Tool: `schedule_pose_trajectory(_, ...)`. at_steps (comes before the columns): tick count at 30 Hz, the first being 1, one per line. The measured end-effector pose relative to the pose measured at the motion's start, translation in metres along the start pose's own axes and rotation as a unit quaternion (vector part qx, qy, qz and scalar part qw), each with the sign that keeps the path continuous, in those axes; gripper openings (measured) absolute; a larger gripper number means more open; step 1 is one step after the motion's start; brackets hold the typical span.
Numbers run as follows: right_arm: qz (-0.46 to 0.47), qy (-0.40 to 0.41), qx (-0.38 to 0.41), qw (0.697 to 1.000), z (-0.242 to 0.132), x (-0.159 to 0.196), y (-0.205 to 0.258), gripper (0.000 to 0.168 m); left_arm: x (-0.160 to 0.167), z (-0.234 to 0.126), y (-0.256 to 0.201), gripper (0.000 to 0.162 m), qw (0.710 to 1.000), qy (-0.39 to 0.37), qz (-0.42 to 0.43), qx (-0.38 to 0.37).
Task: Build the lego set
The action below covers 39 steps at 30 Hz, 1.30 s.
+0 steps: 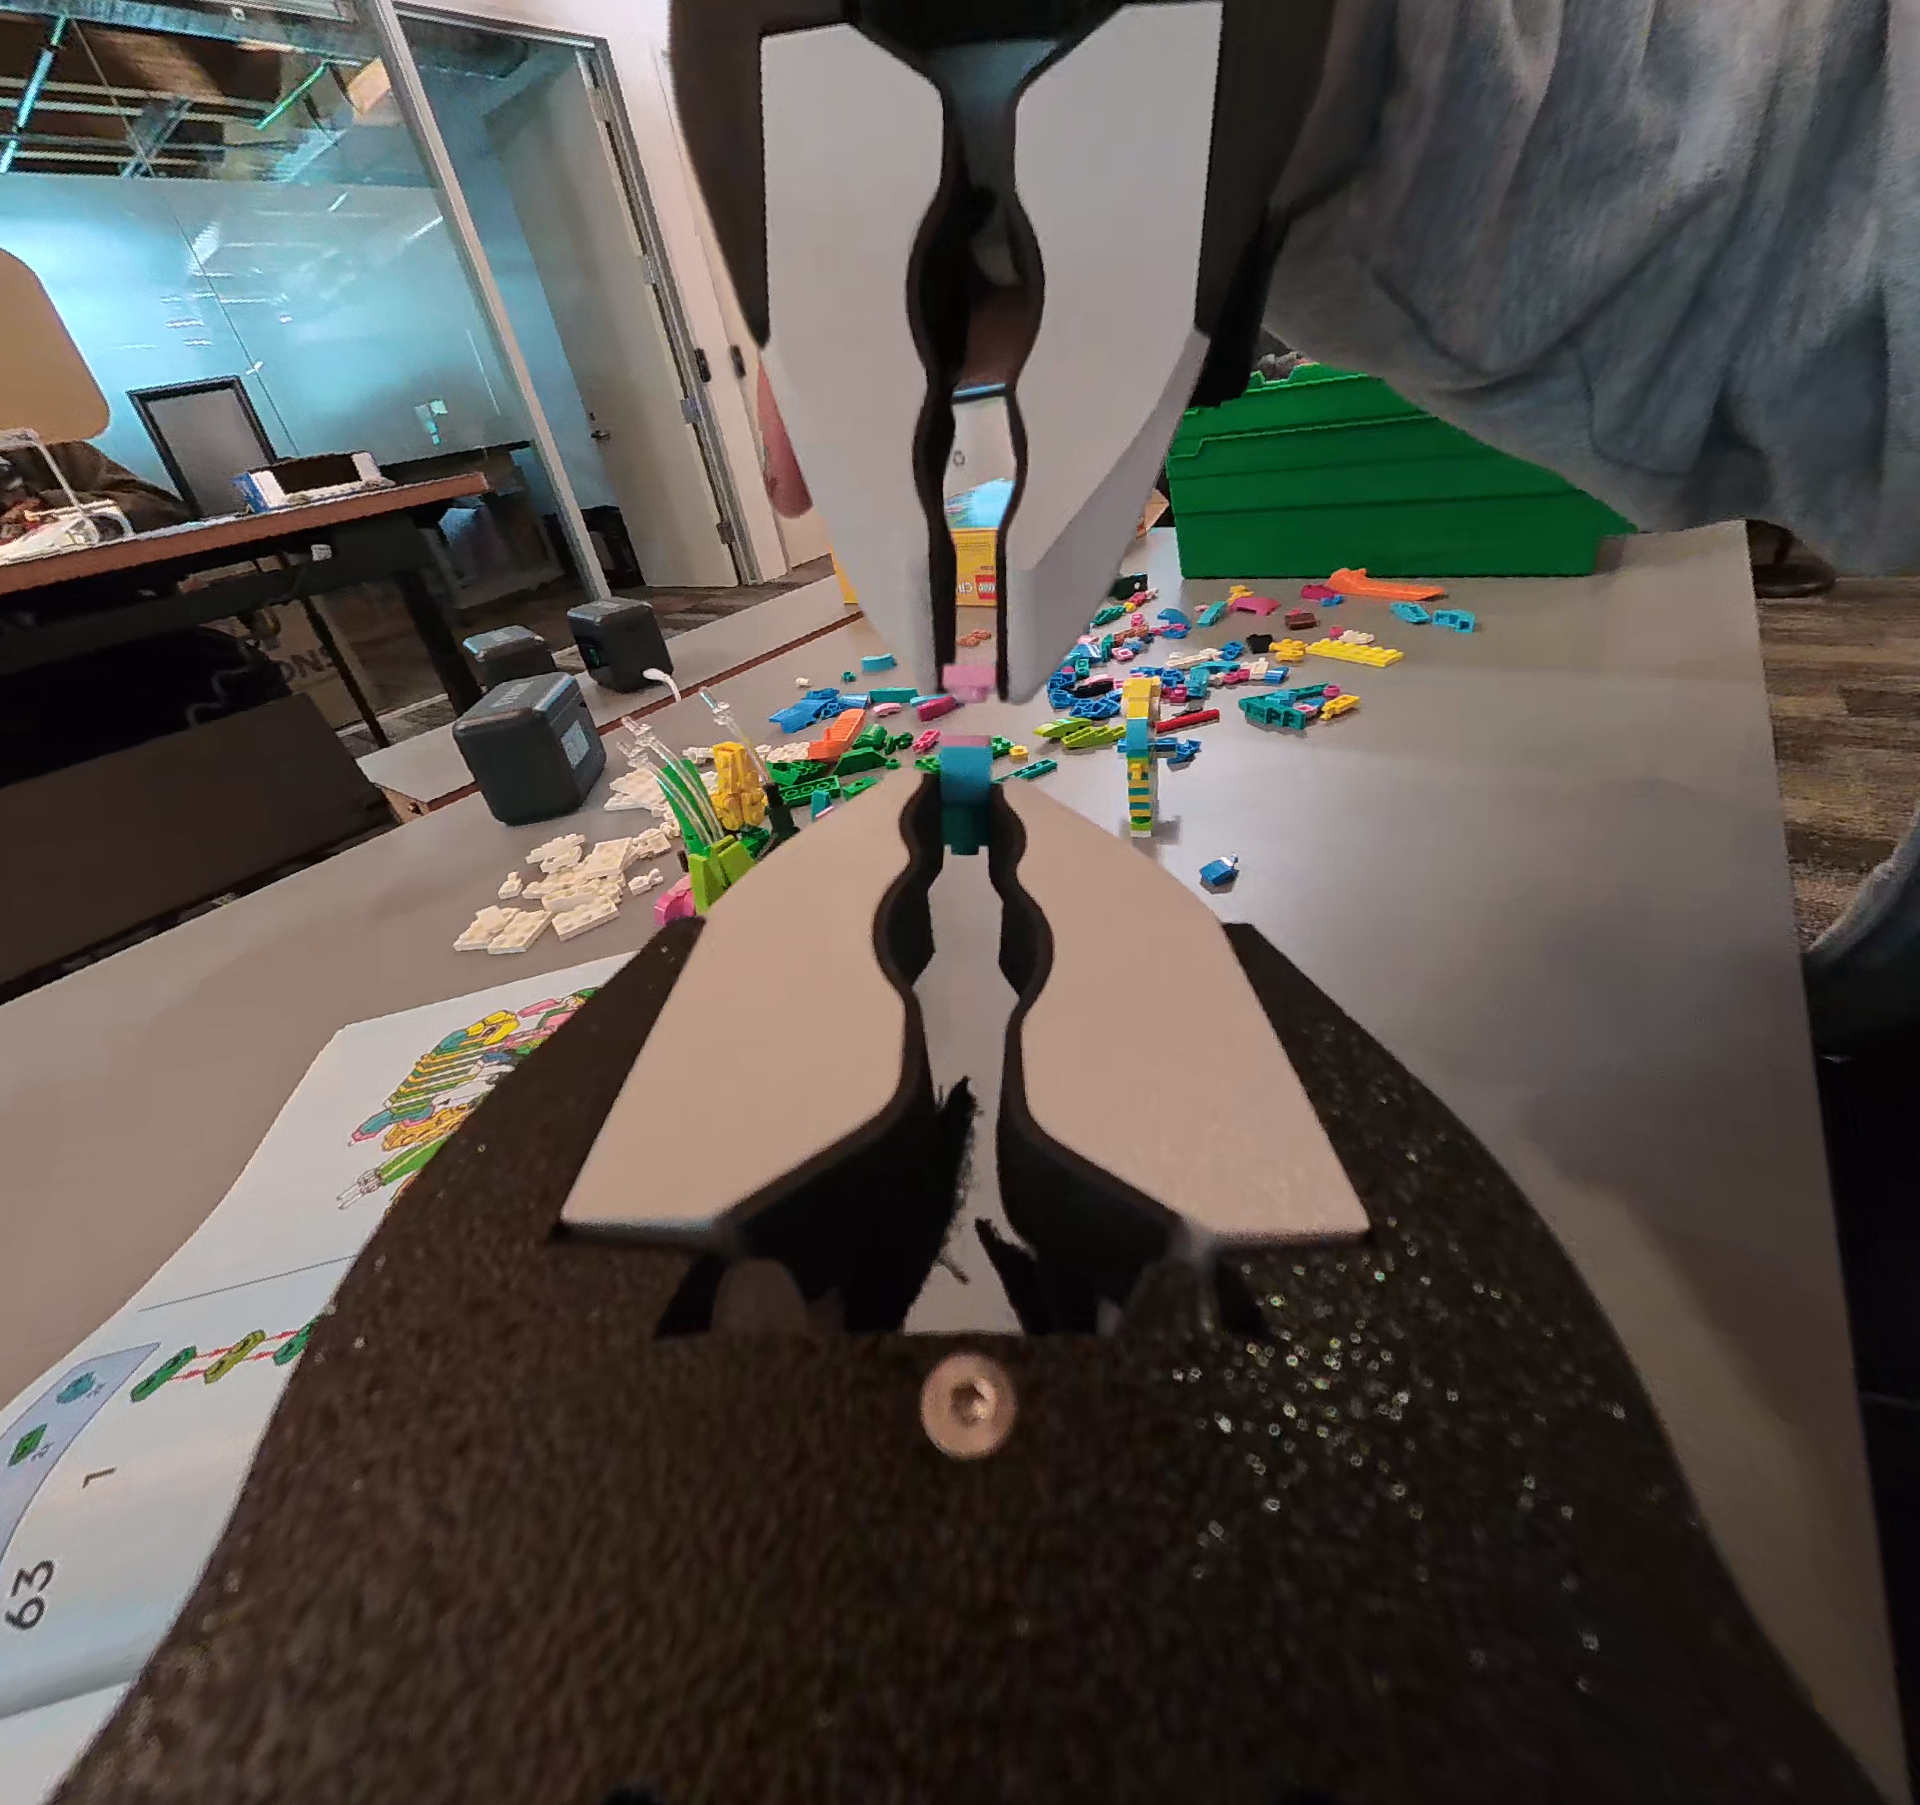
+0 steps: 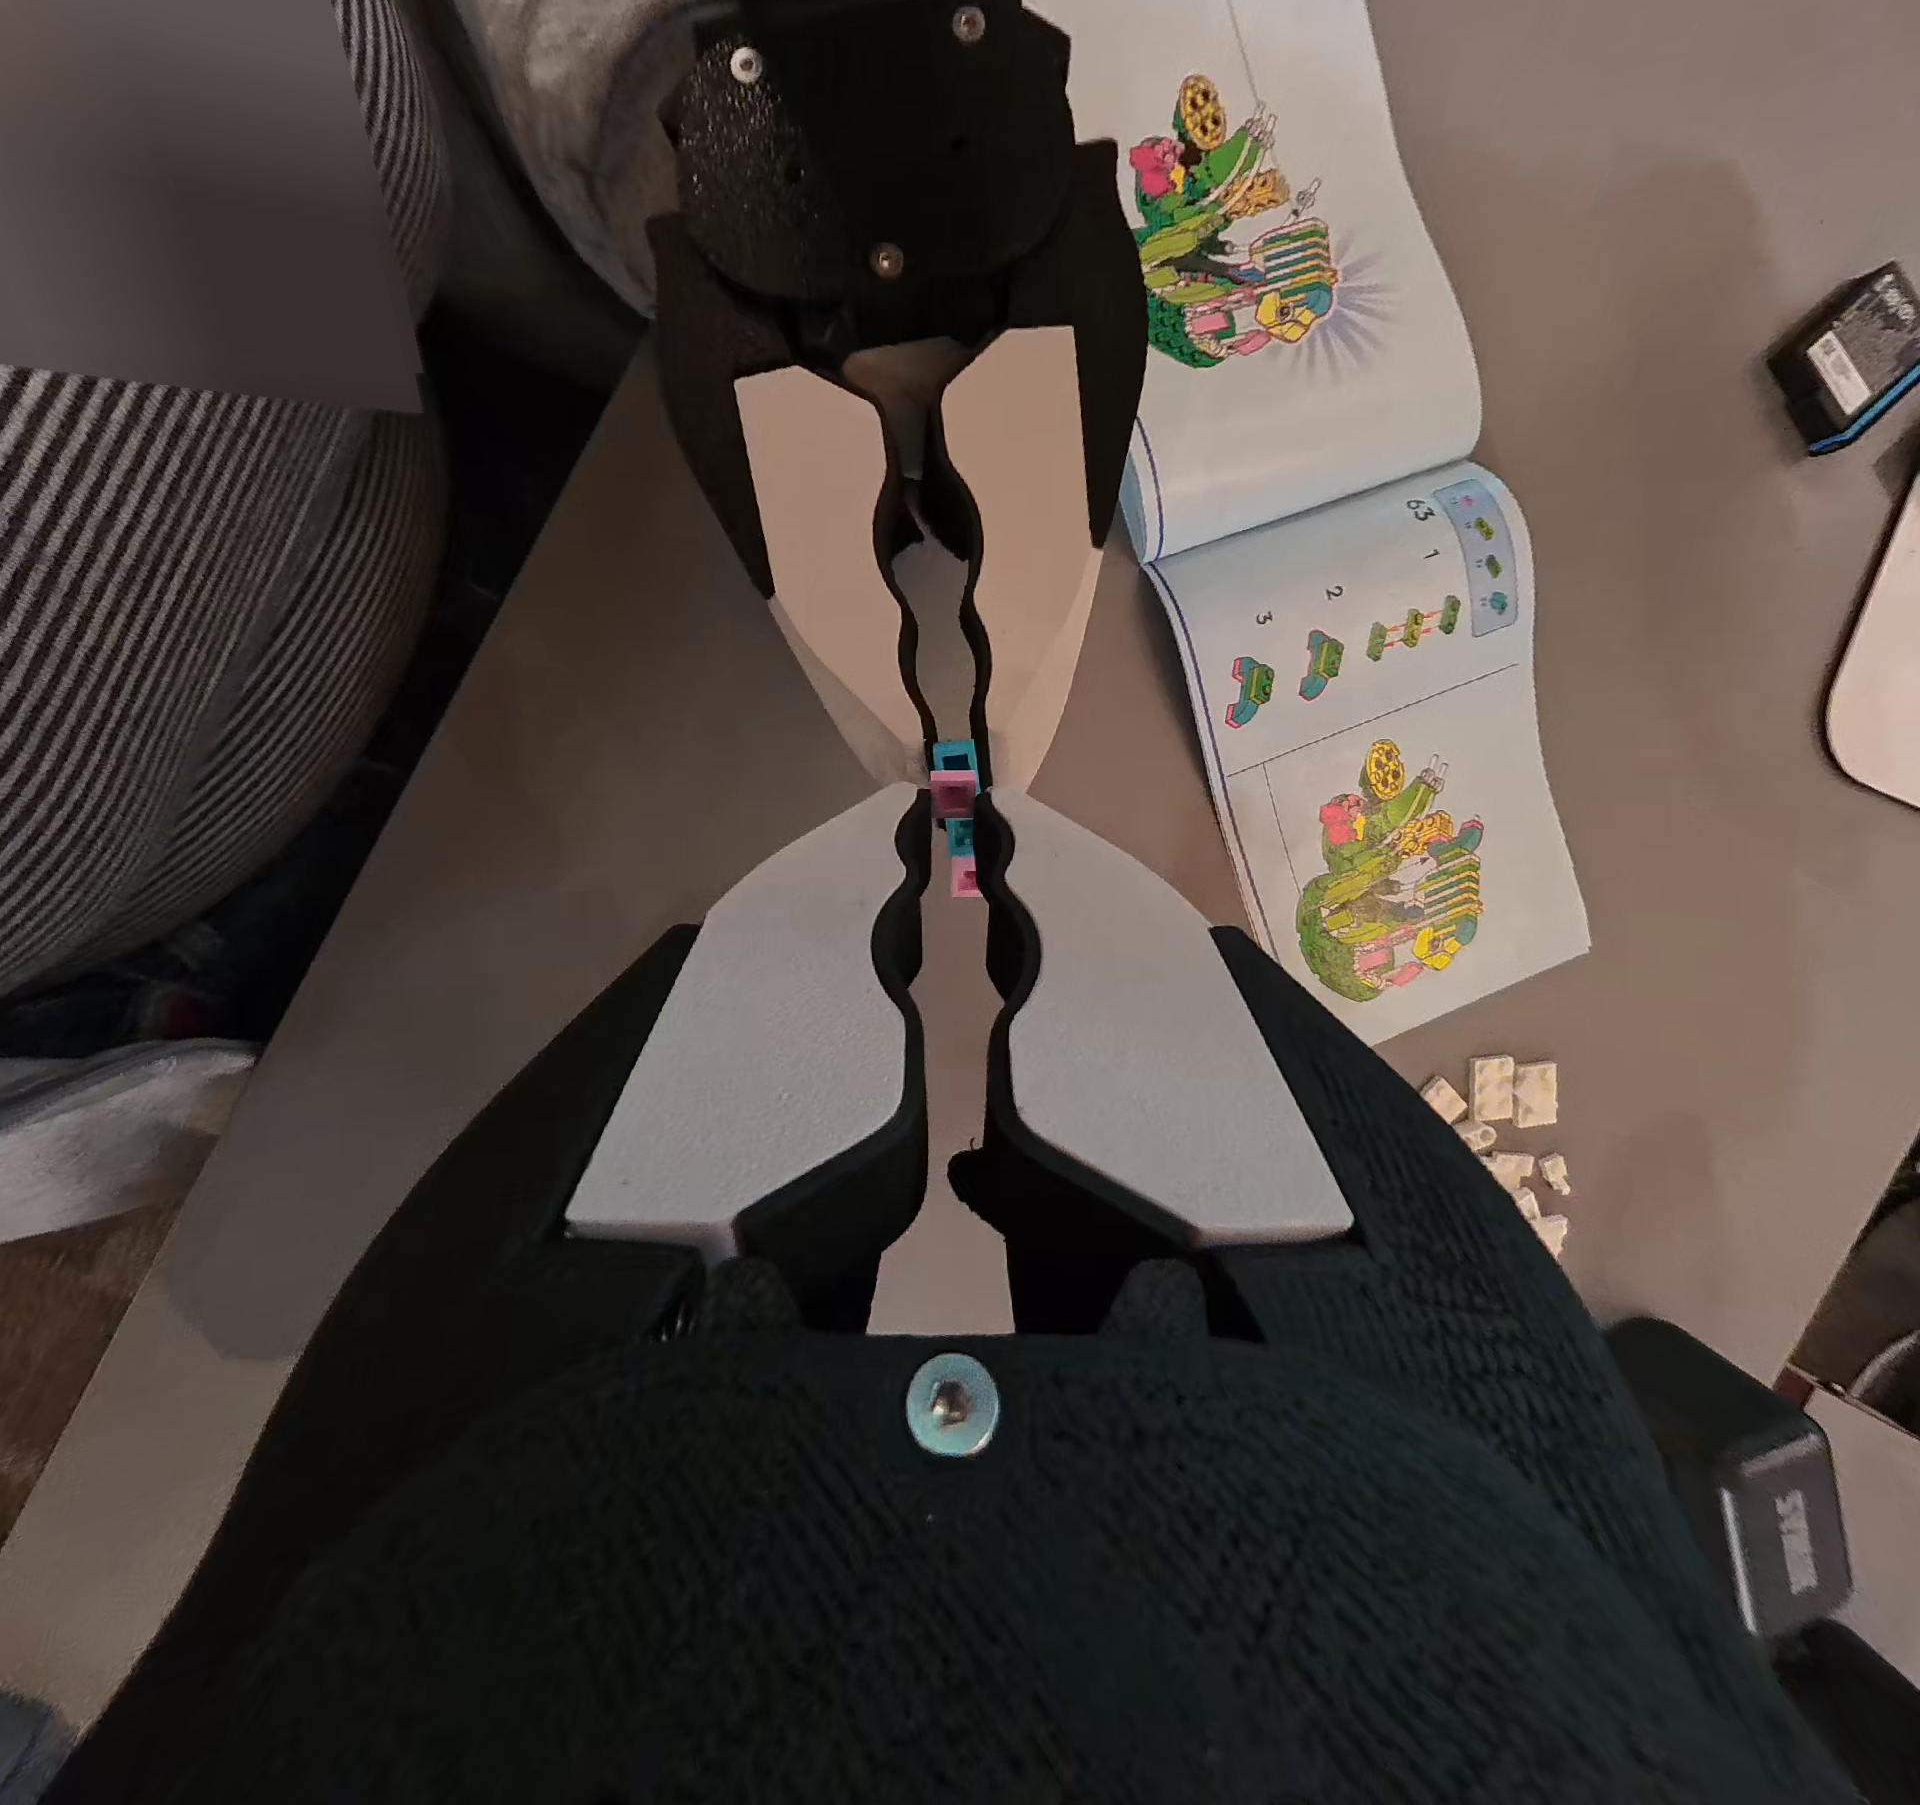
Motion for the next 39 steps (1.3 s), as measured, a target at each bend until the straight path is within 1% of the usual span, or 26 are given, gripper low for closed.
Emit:
schedule_pose_trajectory(6,-0.010,0.011,-0.014,1.000,0.0063,-0.0009,0.0013,0.006,-0.0001,0.0007,-0.0021,0.008,1.000,0.002,0.008,0.005)
schedule_pose_trajectory(19,-0.015,0.037,-0.011,0.999,0.0094,0.0001,0.0029,0.006,0.0016,0.0023,-0.0038,0.007,1.000,0.015,0.019,0.004)
schedule_pose_trajectory(39,-0.012,0.031,-0.004,0.999,0.0065,-0.0024,0.0020,0.009,0.0014,0.0018,-0.0032,0.008,1.000,0.011,0.012,0.004)
Point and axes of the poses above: each gripper's, where its closed fingertips meet, z out along the fingers, x out of its underside, y = z × x across the jaws, the point moved 8 cm from there along -z, back along the fingers, and after that the axes turned 6 degrees about -z, right-handed, at the moved point
